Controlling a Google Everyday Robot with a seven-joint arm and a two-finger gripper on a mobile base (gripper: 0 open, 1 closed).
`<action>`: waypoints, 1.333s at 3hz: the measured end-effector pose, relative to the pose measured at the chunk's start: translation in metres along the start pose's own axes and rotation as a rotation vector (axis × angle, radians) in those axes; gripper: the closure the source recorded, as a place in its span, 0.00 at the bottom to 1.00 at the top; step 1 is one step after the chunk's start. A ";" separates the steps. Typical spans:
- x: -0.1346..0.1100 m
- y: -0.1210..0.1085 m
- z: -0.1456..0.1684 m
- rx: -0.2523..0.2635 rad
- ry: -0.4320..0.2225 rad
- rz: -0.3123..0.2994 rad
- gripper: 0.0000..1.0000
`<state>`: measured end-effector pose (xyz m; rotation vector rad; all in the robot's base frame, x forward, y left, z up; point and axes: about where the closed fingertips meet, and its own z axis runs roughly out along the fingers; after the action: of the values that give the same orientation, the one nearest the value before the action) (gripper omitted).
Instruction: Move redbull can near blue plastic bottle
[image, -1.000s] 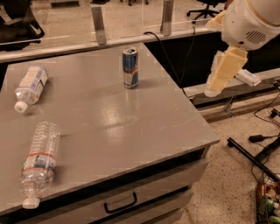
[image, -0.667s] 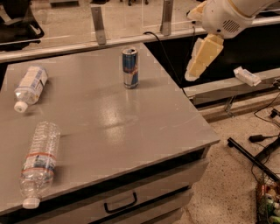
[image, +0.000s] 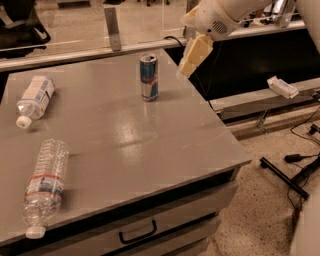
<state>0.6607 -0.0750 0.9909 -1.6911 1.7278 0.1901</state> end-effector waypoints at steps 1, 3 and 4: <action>-0.009 -0.006 0.034 -0.067 -0.060 0.027 0.00; -0.028 -0.004 0.079 -0.165 -0.115 0.045 0.25; -0.038 -0.004 0.101 -0.203 -0.124 0.046 0.48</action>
Offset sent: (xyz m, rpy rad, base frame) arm 0.0364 0.0626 -0.0385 0.1314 0.1635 0.0995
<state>0.6985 0.0118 0.9386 -1.7431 1.7025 0.4964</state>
